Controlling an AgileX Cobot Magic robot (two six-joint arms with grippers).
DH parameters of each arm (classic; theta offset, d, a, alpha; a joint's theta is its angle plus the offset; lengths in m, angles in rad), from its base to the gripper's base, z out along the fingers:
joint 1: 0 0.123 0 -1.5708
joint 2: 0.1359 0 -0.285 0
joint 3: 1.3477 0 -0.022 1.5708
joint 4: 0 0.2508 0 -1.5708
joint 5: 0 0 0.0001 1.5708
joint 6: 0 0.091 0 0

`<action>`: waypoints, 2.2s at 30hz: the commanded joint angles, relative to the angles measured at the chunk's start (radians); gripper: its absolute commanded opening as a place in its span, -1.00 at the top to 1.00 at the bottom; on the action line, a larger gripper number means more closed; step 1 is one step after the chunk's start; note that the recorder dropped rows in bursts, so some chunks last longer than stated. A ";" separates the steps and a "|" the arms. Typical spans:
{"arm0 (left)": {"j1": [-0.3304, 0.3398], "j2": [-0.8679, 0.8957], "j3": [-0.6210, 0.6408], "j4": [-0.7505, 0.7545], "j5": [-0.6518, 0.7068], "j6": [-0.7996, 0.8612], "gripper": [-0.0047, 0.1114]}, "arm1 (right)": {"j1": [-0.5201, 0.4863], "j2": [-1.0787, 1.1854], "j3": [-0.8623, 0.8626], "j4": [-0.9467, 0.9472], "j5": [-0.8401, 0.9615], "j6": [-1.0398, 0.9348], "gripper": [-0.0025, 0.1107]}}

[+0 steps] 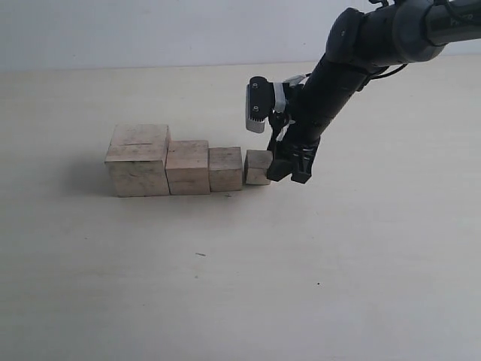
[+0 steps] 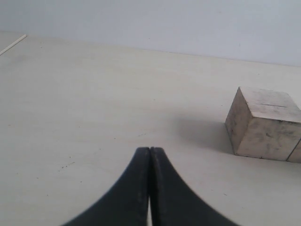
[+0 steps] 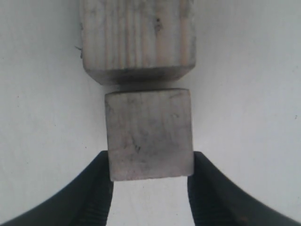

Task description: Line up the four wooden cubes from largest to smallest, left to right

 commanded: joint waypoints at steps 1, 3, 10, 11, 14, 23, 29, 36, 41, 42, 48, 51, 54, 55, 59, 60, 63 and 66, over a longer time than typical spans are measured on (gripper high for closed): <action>-0.006 -0.005 0.002 0.001 -0.012 -0.004 0.92 | 0.003 0.012 -0.001 0.001 0.003 0.000 0.95; -0.006 -0.005 0.002 0.001 -0.012 -0.004 0.92 | 0.003 0.012 -0.001 0.001 0.009 0.000 0.89; -0.006 -0.005 0.002 0.001 -0.012 -0.004 0.92 | 0.003 0.012 -0.001 0.004 0.011 0.000 0.49; -0.006 -0.005 0.002 0.001 -0.012 -0.004 0.92 | 0.003 0.012 -0.001 0.004 0.011 0.000 0.42; -0.006 -0.005 0.002 0.001 -0.012 -0.004 0.92 | 0.003 0.012 -0.001 0.011 0.011 0.008 0.23; -0.006 -0.005 0.002 0.001 -0.012 -0.004 0.92 | 0.003 0.010 -0.001 0.015 0.011 0.023 0.01; -0.006 -0.005 0.002 0.001 -0.012 -0.004 0.92 | 0.003 0.006 -0.001 0.018 0.002 0.050 -0.19; -0.006 -0.005 0.002 0.001 -0.012 -0.004 0.92 | 0.003 -0.052 -0.001 -0.086 0.002 0.167 -0.27; -0.006 -0.005 0.002 0.001 -0.012 -0.004 0.92 | 0.003 -0.080 -0.001 -0.197 -0.003 0.286 -0.27; -0.006 -0.005 0.002 0.001 -0.012 -0.004 0.92 | 0.003 -0.080 -0.001 -0.210 -0.014 0.309 -0.27; -0.006 -0.005 0.002 0.001 -0.012 -0.004 0.92 | 0.003 -0.064 -0.001 -0.224 -0.085 0.366 -0.27; -0.006 -0.005 0.002 0.001 -0.012 -0.004 0.92 | 0.003 -0.051 -0.001 -0.222 -0.110 0.366 -0.27; -0.006 -0.005 0.002 0.001 -0.012 -0.004 0.92 | 0.003 -0.030 -0.001 -0.222 -0.128 0.366 -0.27; -0.006 -0.005 0.002 0.001 -0.012 -0.004 0.92 | 0.003 -0.022 -0.001 -0.222 -0.132 0.366 -0.27; -0.006 -0.005 0.002 0.001 -0.012 -0.004 0.92 | 0.003 -0.012 -0.001 -0.213 -0.139 0.366 -0.27; -0.006 -0.005 0.002 0.001 -0.012 -0.004 0.92 | 0.003 -0.012 -0.001 -0.209 -0.141 0.366 -0.27; -0.006 -0.005 0.002 0.001 -0.012 -0.004 0.92 | 0.003 -0.011 -0.001 -0.156 -0.152 0.366 -0.27; -0.006 -0.005 0.002 0.001 -0.012 -0.004 0.92 | 0.003 -0.011 -0.001 -0.124 -0.159 0.355 -0.27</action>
